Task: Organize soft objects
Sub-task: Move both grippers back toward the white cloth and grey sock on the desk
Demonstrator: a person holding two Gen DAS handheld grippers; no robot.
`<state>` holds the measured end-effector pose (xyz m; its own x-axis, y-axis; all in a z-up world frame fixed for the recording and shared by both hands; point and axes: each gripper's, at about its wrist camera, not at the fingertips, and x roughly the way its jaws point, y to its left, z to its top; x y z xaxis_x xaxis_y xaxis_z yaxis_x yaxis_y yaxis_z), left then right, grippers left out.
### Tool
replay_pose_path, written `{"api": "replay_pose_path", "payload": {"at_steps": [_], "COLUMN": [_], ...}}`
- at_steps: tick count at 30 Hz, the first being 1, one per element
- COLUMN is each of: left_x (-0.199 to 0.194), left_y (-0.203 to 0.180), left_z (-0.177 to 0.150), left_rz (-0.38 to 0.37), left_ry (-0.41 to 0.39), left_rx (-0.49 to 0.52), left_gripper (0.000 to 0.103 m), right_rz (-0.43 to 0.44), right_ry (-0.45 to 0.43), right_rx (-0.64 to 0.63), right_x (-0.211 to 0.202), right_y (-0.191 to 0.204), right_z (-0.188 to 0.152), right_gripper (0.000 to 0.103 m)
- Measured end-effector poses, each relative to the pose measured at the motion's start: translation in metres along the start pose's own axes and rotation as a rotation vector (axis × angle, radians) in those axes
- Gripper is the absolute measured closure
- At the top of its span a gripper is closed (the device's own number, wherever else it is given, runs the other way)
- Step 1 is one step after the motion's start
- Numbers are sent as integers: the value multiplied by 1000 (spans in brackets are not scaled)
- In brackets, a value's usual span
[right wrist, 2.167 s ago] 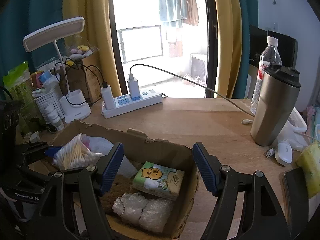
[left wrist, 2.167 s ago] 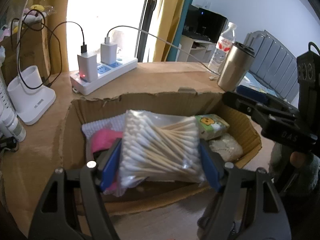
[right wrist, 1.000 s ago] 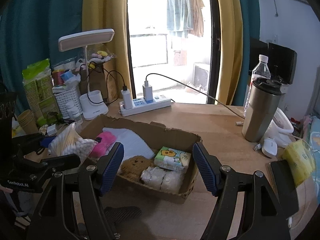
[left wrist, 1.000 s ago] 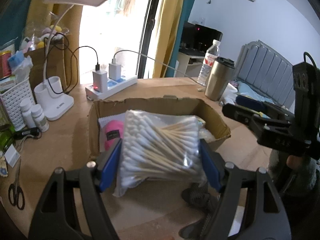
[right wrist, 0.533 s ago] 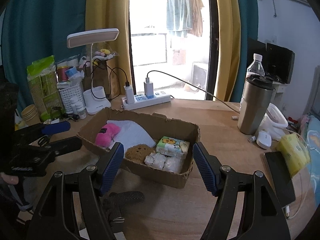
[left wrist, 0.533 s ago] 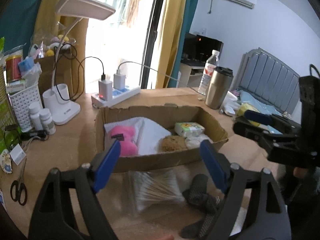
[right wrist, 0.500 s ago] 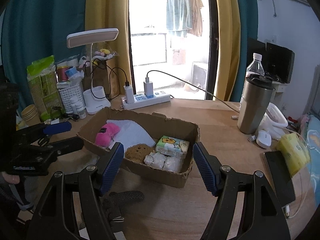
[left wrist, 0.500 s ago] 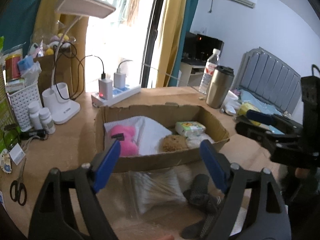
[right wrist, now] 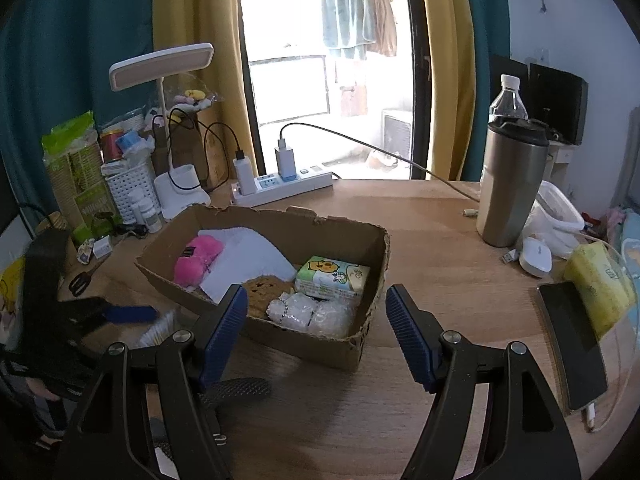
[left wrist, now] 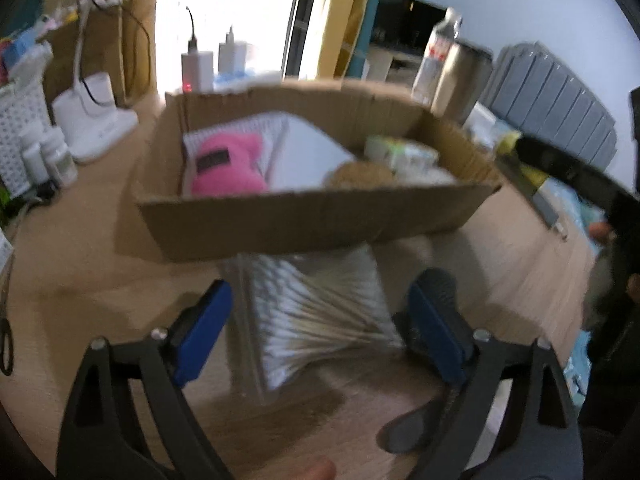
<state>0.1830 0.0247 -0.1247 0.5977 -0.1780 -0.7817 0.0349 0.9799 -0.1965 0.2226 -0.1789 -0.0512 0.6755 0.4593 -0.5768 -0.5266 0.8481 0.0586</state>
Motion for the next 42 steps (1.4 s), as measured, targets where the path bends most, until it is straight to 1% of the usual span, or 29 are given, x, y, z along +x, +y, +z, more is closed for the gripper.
{"api": "replay_pose_path", "payload": {"at_steps": [3, 5, 6, 9, 10, 12, 15, 18, 22, 25, 31, 33, 38, 40, 41, 42], "left_x": [12, 15, 14, 8, 5, -11, -31, -43, -50, -50, -45, -37, -9, -4, -5, -8], "left_y": [-3, -3, -3, -6, -7, -13, -22, -25, -26, -26, -22, -17, -5, -1, 1, 3], "left_z": [-2, -5, -6, -7, -6, -5, -1, 8, 19, 33, 51, 60, 74, 74, 73, 71], "left_rz": [19, 18, 14, -12, -14, -39, -38, -35, -13, 0, 15, 17, 50, 55, 59, 57], "left_ry": [46, 56, 49, 39, 31, -12, -68, -108, -153, -175, -217, -222, -164, -154, -162, -176], "left_rx": [6, 9, 10, 23, 29, 48, 74, 73, 62, 65, 71, 66, 61, 62, 57, 51], "left_gripper": [12, 15, 30, 33, 33, 33, 33, 33, 33, 33, 33, 32, 29, 26, 16, 11], "right_rz": [2, -2, -4, -8, -8, -9, -8, -2, 12, 15, 9, 6, -11, -22, -28, -35], "right_ry": [-2, -1, 0, -3, -5, -10, -17, -24, -41, -41, -17, -9, 11, 16, 19, 23], "right_rx": [6, 14, 17, 26, 27, 29, 31, 29, 27, 29, 31, 38, 22, 15, 10, 7], "right_x": [-1, -1, -1, -3, -3, -5, -6, -6, -9, -8, 3, 7, 11, 12, 12, 12], "right_y": [-4, -7, -9, -13, -14, -16, -18, -18, -21, -23, -27, -27, -19, -16, -14, -11], "right_z": [-2, -3, -4, -4, -4, -4, -2, 1, 4, 4, 6, 6, 9, 10, 10, 11], "right_gripper": [28, 28, 28, 28, 28, 28, 28, 28, 28, 28, 28, 28, 28, 28, 28, 28]}}
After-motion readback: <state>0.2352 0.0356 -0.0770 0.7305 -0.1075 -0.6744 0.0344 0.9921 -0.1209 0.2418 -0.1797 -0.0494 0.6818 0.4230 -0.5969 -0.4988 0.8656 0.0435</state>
